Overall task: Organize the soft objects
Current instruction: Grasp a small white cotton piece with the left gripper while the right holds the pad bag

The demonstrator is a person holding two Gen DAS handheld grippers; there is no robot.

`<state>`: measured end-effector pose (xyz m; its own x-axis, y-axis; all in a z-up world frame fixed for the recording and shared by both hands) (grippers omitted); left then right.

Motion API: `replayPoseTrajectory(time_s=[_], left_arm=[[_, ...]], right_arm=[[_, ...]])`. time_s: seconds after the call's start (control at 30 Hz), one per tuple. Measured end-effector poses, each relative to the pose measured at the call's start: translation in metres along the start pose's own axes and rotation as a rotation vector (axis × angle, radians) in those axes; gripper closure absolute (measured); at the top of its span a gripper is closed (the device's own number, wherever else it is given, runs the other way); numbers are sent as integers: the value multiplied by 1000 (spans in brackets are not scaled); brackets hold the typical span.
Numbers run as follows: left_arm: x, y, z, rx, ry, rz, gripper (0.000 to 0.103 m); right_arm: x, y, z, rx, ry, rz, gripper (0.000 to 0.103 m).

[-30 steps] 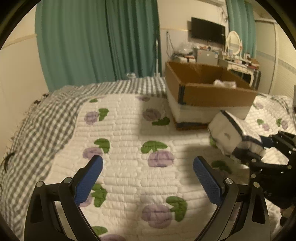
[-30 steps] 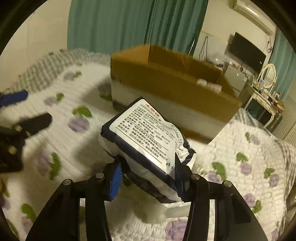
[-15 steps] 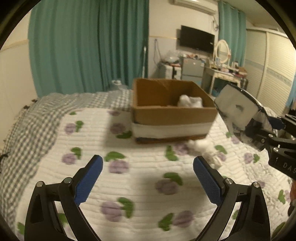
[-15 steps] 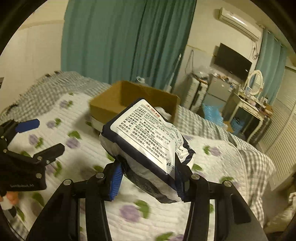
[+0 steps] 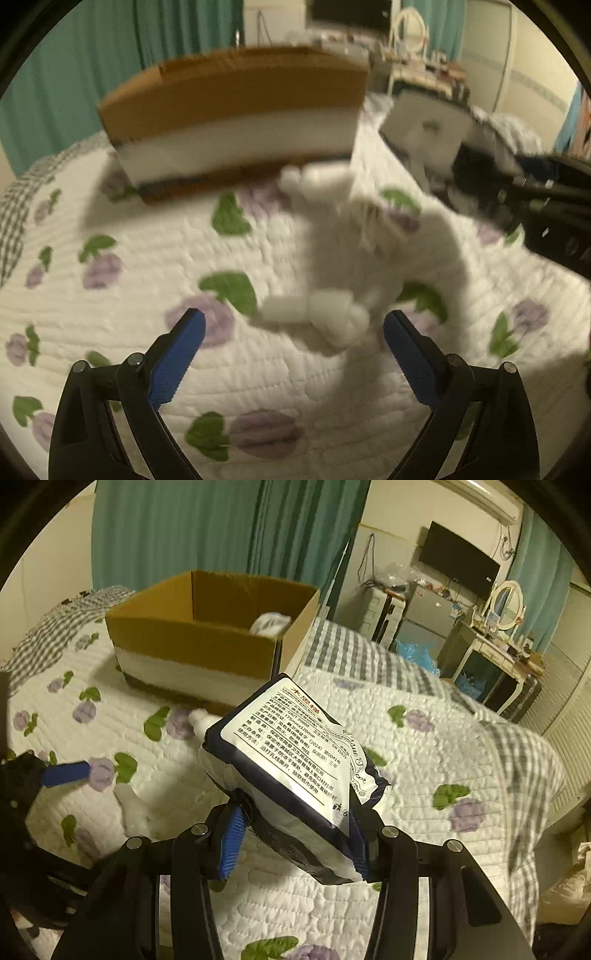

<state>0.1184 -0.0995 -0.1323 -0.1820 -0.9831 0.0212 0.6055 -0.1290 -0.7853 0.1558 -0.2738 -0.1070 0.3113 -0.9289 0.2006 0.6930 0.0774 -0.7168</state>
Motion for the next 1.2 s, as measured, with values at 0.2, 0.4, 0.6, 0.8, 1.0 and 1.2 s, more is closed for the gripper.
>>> replayPoseTrajectory(time_s=[0.2, 0.4, 0.6, 0.8, 1.0, 1.2], left_arm=[[3, 21, -2, -54, 5, -63, 48], [2, 9, -5, -35, 9, -105, 78], [-11, -23, -7, 15, -20, -134, 89], [-12, -52, 0, 64, 16, -104, 80], [-6, -51, 4, 110, 57, -33, 20], [6, -15, 18, 81, 92, -34, 20]], right_arm=[[4, 9, -6, -18, 30, 22, 56], [4, -2, -5, -9, 36, 8, 56], [1, -33, 0, 20, 31, -12, 56], [0, -62, 7, 58, 27, -36, 55], [5, -57, 7, 58, 34, -25, 55], [19, -30, 6, 35, 55, -5, 55]])
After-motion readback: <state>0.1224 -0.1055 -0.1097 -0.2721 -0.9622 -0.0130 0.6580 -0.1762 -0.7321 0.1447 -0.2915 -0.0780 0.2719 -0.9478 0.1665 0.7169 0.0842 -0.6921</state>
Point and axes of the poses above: each gripper's, at about its wrist camera, not at the fingertips, and y roughly the way its jaws point, x to its right, z to its top, the point moved 1 cm from there along y, roughly the way its jaws point, and after that the axes turned 1 degree about -z, right-handed, at the moved point
